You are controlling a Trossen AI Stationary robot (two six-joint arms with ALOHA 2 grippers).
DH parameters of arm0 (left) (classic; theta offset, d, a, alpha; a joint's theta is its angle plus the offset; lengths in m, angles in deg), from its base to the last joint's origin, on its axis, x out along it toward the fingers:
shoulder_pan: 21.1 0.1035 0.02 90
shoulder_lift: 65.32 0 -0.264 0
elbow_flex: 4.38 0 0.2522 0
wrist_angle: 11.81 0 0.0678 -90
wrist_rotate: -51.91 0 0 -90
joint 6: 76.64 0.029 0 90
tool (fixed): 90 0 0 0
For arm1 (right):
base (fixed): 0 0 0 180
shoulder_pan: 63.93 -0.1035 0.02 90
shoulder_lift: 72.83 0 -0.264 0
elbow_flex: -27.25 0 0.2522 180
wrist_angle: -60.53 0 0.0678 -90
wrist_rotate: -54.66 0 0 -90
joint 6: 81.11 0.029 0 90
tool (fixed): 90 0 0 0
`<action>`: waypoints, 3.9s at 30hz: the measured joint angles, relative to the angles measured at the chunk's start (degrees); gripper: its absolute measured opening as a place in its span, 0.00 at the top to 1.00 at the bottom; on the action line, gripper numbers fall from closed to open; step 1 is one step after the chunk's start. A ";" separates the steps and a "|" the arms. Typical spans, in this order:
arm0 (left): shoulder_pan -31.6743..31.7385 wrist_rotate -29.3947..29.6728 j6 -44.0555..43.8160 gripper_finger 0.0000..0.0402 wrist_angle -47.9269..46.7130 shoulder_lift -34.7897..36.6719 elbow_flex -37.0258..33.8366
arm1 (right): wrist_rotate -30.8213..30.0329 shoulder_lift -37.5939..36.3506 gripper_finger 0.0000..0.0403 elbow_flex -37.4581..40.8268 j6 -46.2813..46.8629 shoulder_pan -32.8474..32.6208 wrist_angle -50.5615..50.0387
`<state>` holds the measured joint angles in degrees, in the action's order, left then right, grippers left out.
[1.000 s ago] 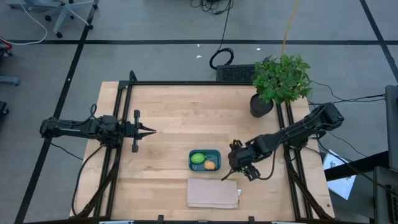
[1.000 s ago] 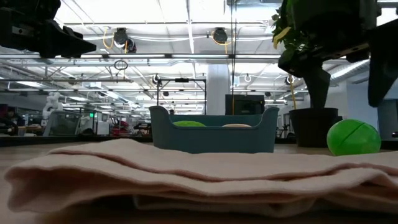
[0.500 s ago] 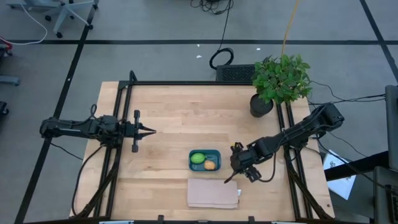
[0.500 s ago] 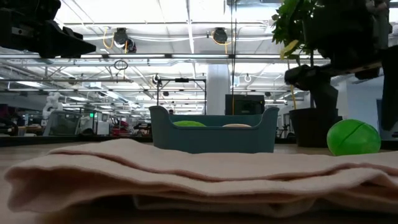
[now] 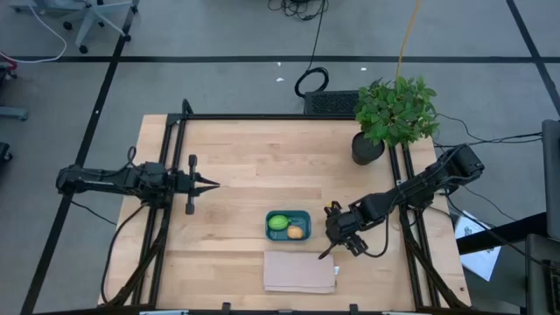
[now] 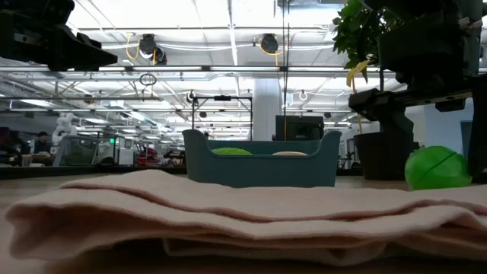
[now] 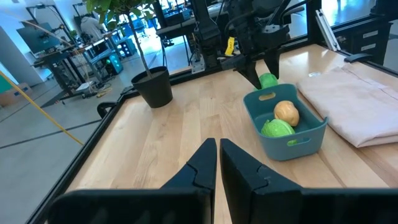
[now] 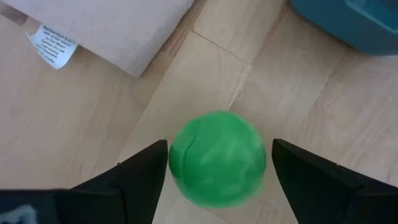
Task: Pick and placing Produce into tupperware
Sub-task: Put the green avocado into the dark blue bin
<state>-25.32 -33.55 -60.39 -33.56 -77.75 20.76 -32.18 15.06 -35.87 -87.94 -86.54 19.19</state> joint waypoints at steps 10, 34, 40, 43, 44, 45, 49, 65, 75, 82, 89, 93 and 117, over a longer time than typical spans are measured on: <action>0.00 0.00 0.02 0.94 -0.50 0.00 0.00 | -0.09 0.00 0.33 0.00 -0.54 0.00 0.08; -0.01 0.02 0.02 0.94 -0.90 0.01 0.00 | -0.07 -0.17 0.45 0.00 -0.40 0.00 0.74; 0.01 0.02 0.02 0.94 -0.90 -0.01 0.00 | 0.05 -0.46 0.45 -3.02 2.13 0.84 -1.42; 0.00 0.02 0.02 0.94 -0.90 0.00 0.00 | 0.09 -0.48 0.45 -5.09 1.85 1.23 -4.28; -0.01 0.02 0.02 0.94 -0.90 -0.01 0.00 | 0.09 -0.48 0.45 -5.70 1.73 1.25 -5.25; -0.01 0.02 0.02 0.94 -0.90 0.01 0.00 | 0.09 -0.48 0.45 -6.42 1.44 1.33 -6.56; -0.01 0.02 0.02 0.94 -0.90 0.00 0.00 | 0.03 -0.48 0.45 -10.35 0.71 1.71 -13.48; 0.01 0.02 0.02 0.94 -0.92 -0.01 0.00 | -0.13 -0.51 0.45 -28.00 1.66 5.38 -31.21; 0.00 0.02 0.01 0.94 -1.31 0.00 0.00 | -0.37 -0.52 0.44 -31.61 -0.70 8.36 -35.12; -0.01 0.02 0.02 0.94 -1.31 0.00 0.00 | -1.34 -0.52 0.44 -31.95 -4.55 10.71 -36.86; -0.01 0.02 0.02 0.94 -1.31 0.00 0.00 | -3.16 -0.55 0.44 -34.64 -9.05 11.36 -36.10; 0.01 0.02 0.02 0.94 -1.30 0.00 0.00 | -3.38 -0.27 0.44 -34.67 -10.38 11.41 -34.50; 0.00 0.02 0.04 0.94 -1.28 0.00 0.00 | 2.98 7.23 0.44 -36.45 -9.47 11.54 -18.14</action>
<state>-25.32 -33.53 -60.35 -34.84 -77.75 20.76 -29.21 22.29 -72.32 -97.41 -75.00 1.05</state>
